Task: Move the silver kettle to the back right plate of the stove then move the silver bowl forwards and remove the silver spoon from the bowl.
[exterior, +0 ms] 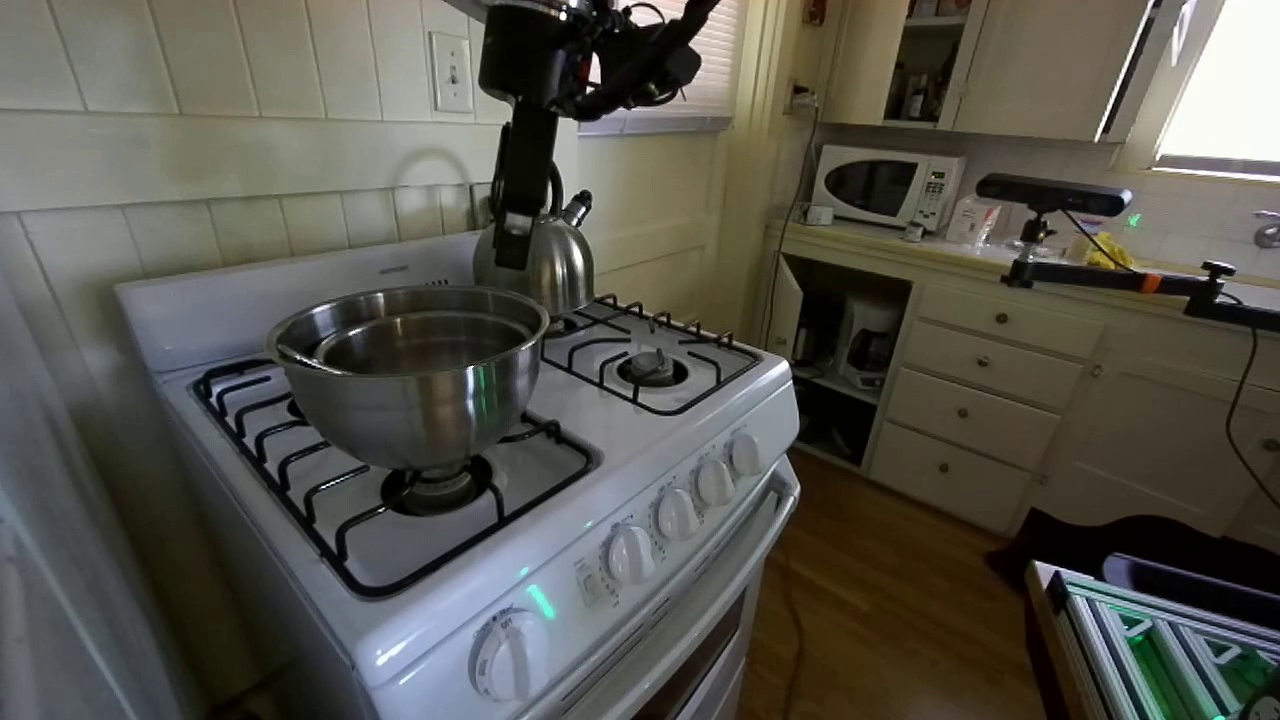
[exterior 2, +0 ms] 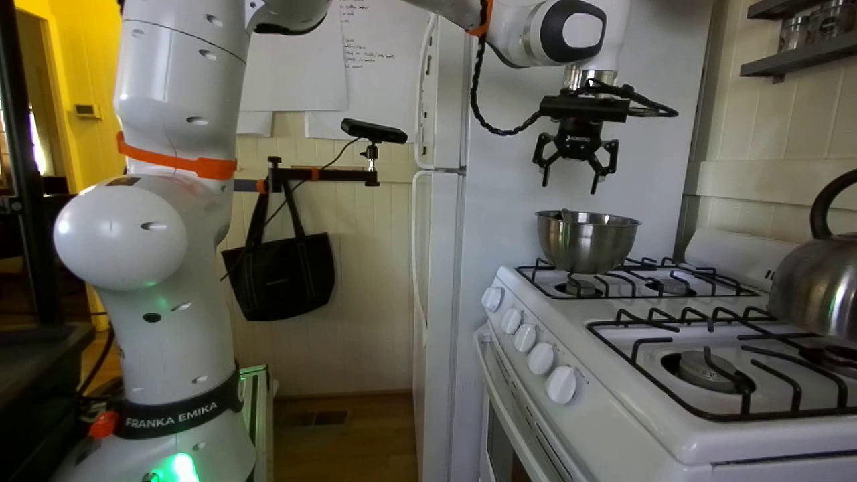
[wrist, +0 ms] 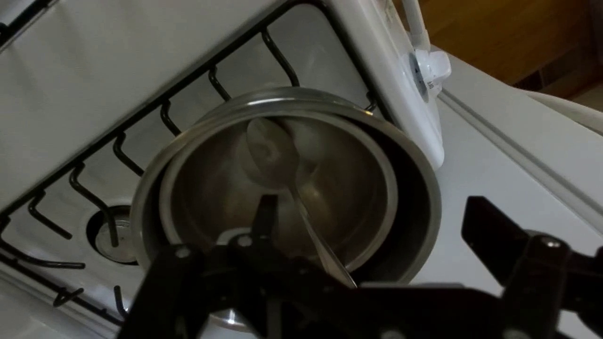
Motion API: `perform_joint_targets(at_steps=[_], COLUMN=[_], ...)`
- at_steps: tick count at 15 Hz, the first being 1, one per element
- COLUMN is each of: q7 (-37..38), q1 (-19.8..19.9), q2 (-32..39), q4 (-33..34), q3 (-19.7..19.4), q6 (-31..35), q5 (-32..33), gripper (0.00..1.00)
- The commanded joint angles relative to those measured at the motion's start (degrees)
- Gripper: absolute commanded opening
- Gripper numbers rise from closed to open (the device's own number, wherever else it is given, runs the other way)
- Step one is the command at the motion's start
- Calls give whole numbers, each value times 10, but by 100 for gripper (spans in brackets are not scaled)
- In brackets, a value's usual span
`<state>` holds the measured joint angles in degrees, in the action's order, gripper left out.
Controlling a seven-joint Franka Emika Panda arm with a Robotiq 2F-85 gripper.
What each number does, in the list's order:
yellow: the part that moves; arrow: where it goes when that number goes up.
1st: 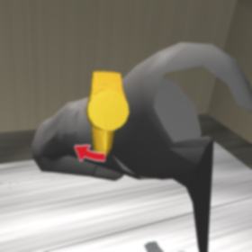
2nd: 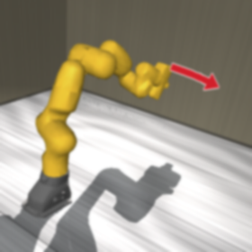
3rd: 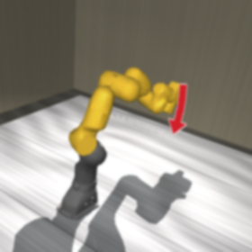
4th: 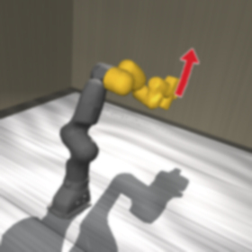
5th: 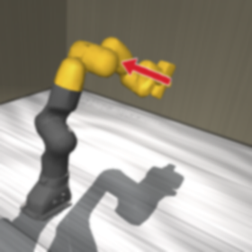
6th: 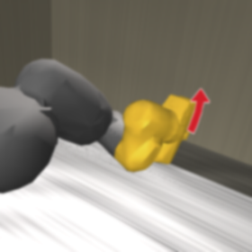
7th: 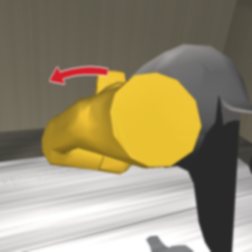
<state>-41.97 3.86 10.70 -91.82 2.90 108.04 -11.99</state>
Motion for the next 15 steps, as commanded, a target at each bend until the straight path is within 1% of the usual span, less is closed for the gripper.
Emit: perform_joint_targets(at_steps=[1,2,3,4,5,7,9,13,14,15], q7=[-64,-106,-130,-130,-151,-145,-133,-128,-131,-134], q1=[2,1,-1,-4,-4,-11,-15,-24,-24,-22], q2=[9,23,31,41,52,79,108,170,186,203], q4=[20,42,54,67,81,113,144,211,229,249], q3=[3,8,9,9,11,12,15,24,28,31], q6=[-4,-15,-20,-19,-21,-19,-12,-29,-35,-45], q5=[-20,-22,-18,-7,-8,15,22,31,30,26], gripper=[100,100,100,100,100,100,100,100,99,94])
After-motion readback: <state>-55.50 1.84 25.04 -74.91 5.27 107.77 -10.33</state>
